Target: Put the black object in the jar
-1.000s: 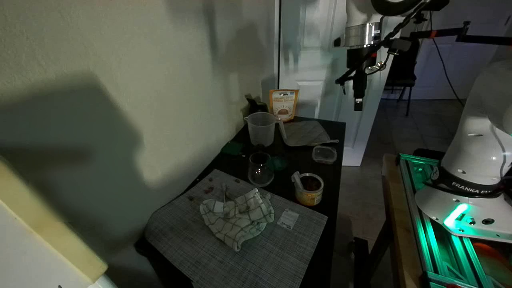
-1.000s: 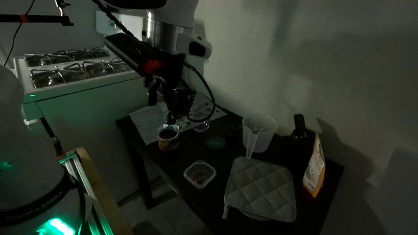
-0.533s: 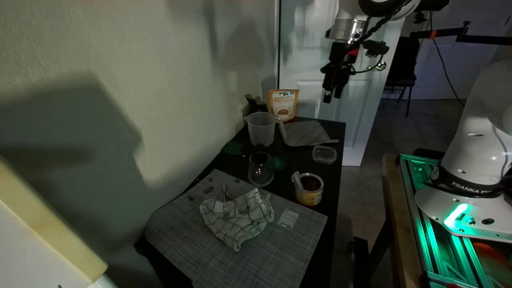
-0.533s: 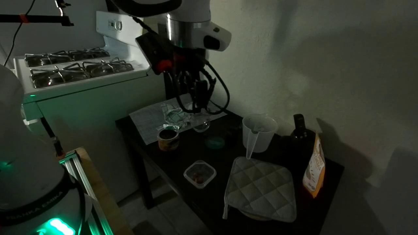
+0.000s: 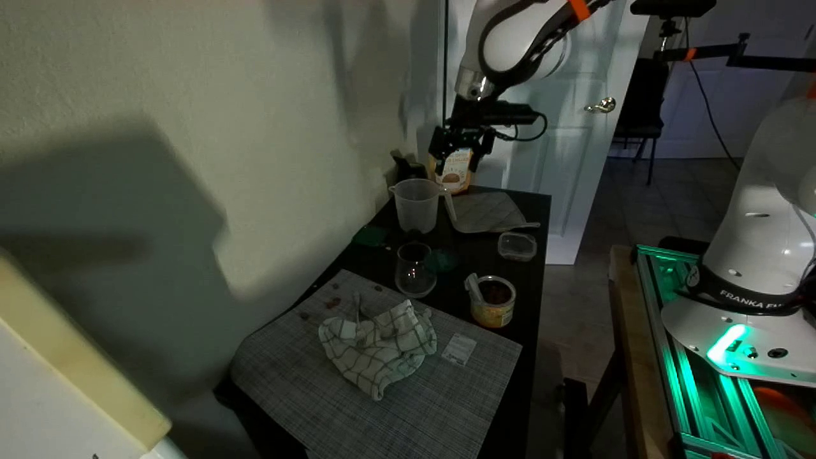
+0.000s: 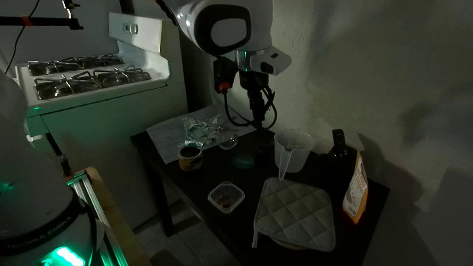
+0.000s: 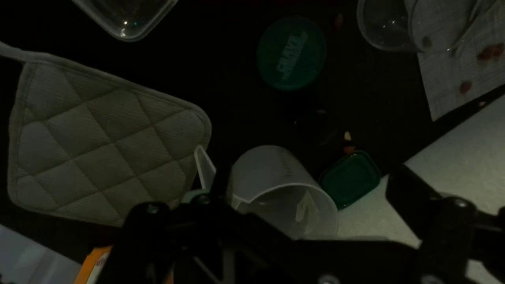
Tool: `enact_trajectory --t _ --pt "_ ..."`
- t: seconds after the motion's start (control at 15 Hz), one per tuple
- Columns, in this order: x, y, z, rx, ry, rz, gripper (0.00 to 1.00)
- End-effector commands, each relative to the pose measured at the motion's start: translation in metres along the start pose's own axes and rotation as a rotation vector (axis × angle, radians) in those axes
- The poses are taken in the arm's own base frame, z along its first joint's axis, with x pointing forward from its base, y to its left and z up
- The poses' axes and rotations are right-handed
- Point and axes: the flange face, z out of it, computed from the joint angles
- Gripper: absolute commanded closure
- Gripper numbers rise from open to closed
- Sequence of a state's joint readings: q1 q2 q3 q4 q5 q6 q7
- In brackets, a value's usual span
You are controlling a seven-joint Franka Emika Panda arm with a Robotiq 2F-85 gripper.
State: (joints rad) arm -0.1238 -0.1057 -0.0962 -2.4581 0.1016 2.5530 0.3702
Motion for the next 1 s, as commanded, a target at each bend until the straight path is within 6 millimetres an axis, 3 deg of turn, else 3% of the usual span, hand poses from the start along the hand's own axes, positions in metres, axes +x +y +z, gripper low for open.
enact_trajectory --t 0.0,0.13,0.27,0.53,0.73,0.93 --pt "0.004 -0.006 0.017 -0.011 -0.04 0.027 0.0" --pt "0.012 -0.014 0.043 -0.025 -0.096 0.045 0.0" --pt "0.017 -0.016 0.05 -0.028 -0.104 0.049 0.0" --pt "0.016 -0.036 0.089 -0.048 -0.032 0.19 0.0" --pt "0.021 -0.04 0.121 -0.085 0.061 0.264 0.0" --pt "0.026 -0.038 0.156 -0.154 0.068 0.229 0.0"
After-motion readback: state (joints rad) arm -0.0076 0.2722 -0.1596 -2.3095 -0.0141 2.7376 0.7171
